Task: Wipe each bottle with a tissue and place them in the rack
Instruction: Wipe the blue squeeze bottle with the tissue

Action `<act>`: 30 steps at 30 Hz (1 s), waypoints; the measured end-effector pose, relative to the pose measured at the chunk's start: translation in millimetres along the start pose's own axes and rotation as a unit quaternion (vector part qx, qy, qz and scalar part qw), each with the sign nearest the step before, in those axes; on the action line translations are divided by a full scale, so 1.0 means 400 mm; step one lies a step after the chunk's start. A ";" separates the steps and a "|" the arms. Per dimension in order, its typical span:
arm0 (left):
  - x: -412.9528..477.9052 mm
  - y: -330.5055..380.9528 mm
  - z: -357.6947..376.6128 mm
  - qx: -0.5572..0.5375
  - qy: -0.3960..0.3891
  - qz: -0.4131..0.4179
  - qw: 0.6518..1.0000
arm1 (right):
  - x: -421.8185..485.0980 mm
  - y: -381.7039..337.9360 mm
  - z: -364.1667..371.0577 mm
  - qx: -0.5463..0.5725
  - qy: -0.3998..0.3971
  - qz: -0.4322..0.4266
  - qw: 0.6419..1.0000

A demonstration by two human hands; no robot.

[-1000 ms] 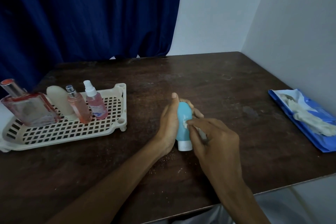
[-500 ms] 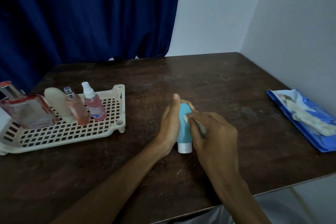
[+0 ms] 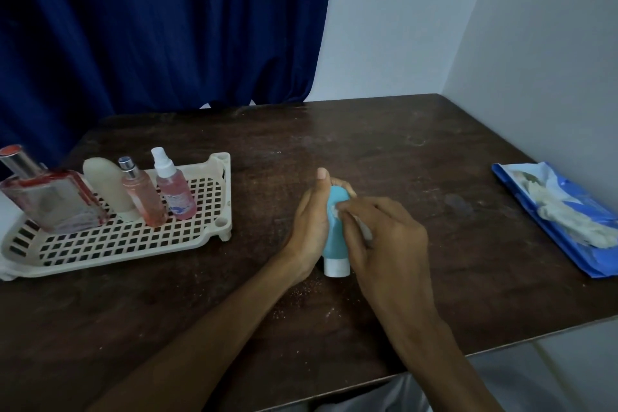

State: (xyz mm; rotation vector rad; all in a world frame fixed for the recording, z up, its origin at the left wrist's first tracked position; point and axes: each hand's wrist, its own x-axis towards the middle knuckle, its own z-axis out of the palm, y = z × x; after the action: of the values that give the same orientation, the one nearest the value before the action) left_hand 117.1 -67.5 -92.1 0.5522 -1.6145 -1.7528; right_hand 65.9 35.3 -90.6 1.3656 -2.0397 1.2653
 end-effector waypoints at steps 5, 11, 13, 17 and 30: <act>0.004 -0.001 -0.007 -0.114 -0.028 -0.059 0.991 | -0.076 0.009 -0.013 0.012 -0.033 -0.030 0.999; 0.008 -0.003 -0.002 -0.114 -0.016 -0.061 0.992 | -0.095 0.034 -0.036 0.052 -0.019 0.057 0.997; 0.006 -0.004 -0.001 -0.109 -0.005 -0.052 0.993 | -0.096 0.029 -0.037 0.076 -0.019 0.081 0.994; 0.006 -0.004 0.001 -0.079 0.021 -0.026 0.996 | -0.101 0.019 -0.030 0.108 -0.016 0.115 0.987; 0.003 0.000 -0.003 -0.072 0.034 -0.064 0.995 | -0.003 0.005 -0.012 0.150 0.029 0.115 0.982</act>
State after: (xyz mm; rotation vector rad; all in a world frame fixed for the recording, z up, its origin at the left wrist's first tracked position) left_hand 117.1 -69.2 -91.9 0.6509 -1.4214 -1.9056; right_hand 64.0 40.1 -89.8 1.2187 -2.0763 1.7515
